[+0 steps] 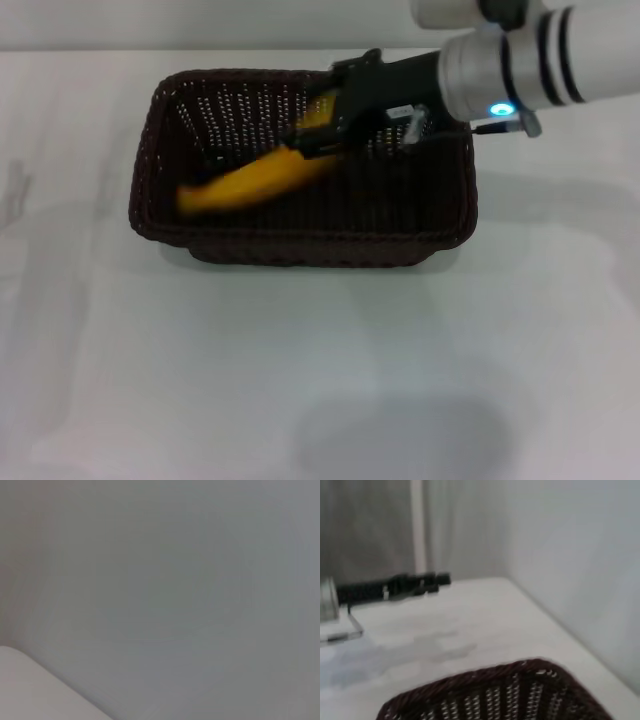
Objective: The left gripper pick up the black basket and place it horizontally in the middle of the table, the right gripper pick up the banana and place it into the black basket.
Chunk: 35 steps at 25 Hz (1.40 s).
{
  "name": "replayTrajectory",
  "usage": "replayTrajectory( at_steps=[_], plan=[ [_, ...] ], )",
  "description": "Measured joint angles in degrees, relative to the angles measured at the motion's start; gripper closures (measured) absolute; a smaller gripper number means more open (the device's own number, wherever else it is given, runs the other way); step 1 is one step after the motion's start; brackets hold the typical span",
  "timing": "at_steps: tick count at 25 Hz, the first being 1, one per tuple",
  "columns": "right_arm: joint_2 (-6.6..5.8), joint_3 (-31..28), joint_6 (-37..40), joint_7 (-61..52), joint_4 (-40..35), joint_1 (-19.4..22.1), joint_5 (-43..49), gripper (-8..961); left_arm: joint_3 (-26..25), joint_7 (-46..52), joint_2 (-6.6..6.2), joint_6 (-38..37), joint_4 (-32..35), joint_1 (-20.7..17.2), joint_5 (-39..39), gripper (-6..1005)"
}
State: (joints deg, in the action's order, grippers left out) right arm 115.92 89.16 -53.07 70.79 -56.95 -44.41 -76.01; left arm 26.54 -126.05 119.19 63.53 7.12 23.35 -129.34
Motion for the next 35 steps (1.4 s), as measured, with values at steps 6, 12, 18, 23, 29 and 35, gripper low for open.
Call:
replayTrajectory(
  at_steps=[6,12,18,23,29,35],
  plan=[
    [-0.41,-7.3,-2.4,3.7,-6.1,10.4,-9.4,169,0.0,0.0,-0.02,0.1,0.0,-0.1,0.2,225],
    [-0.55,-20.5,-13.3,15.1,-1.2,19.4,-33.4,98,0.0,-0.2,-0.11,0.2,0.0,-0.1,0.7,226],
    [-0.57,-34.6,-21.3,31.9,17.9,22.9,-50.2,98,0.0,-0.4,-0.13,0.1,0.3,-0.2,1.3,227],
    [-0.52,-46.2,-24.0,58.0,35.3,23.4,-53.1,98,0.1,-3.7,-0.34,0.1,2.1,0.4,5.7,228],
    [-0.32,-54.8,-19.0,78.9,47.4,22.5,-53.3,98,0.1,-16.8,-0.06,-2.2,1.7,2.8,6.0,228],
    [-0.14,-54.9,-16.7,81.0,49.9,20.2,-53.4,98,-0.3,-30.6,0.21,-4.3,-0.7,5.0,5.2,228]
  ],
)
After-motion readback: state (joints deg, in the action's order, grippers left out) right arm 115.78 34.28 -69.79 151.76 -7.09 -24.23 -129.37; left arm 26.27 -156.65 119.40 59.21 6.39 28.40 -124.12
